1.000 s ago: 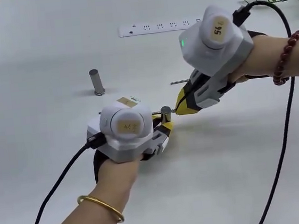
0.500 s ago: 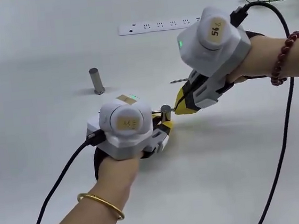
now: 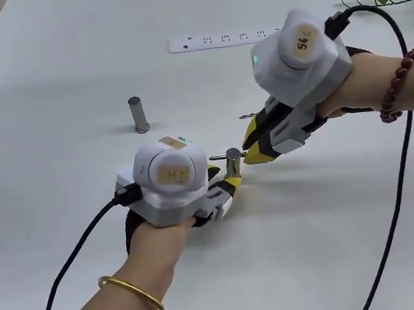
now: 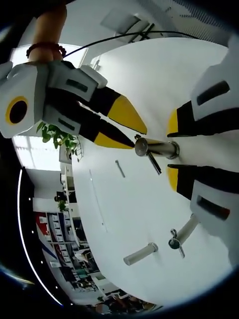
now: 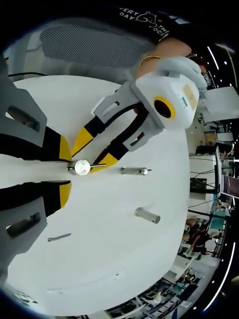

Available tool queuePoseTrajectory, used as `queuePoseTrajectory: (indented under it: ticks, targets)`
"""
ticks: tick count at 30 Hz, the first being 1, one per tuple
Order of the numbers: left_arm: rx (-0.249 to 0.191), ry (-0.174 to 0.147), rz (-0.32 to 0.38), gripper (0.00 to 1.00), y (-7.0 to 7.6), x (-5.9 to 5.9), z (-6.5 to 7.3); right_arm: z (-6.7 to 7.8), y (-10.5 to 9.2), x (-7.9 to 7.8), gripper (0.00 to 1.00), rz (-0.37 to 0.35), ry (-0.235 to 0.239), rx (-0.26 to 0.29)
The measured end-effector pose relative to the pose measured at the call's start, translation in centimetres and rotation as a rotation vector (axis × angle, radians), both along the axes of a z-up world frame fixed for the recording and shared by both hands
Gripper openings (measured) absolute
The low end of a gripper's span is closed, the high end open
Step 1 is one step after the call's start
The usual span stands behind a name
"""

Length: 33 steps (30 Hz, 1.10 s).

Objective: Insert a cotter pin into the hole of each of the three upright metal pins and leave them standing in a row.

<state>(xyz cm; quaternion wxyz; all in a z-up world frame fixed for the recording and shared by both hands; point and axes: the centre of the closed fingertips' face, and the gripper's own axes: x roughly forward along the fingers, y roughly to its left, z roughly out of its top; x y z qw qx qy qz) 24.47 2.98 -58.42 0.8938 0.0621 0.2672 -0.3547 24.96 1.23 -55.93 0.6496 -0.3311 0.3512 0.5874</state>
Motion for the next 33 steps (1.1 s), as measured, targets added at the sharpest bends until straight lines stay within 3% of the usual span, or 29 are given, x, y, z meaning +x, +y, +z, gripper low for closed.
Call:
queuePoseTrajectory:
  ticks: [5,8,12,18,33]
  targets:
    - [-0.006,-0.011,-0.005,0.24,0.5,0.0,0.7,0.2,0.7,-0.1,0.15,-0.001,0.008,0.012]
    - [-0.025,0.005,0.007,0.26,0.8,-0.1,1.0,0.0,1.1,-0.2,0.17,0.007,0.01,0.011]
    - [-0.016,-0.001,0.004,0.28,1.1,-0.4,1.2,-0.3,1.6,-0.5,0.17,0.009,0.014,0.01]
    - [-0.038,0.017,0.004,0.3,1.6,-1.1,1.6,-0.9,1.8,-0.7,0.16,0.011,0.013,0.002]
    - [-0.06,-0.022,0.013,0.36,3.0,-2.2,4.0,-1.5,2.3,-0.3,0.11,0.026,-0.018,-0.017]
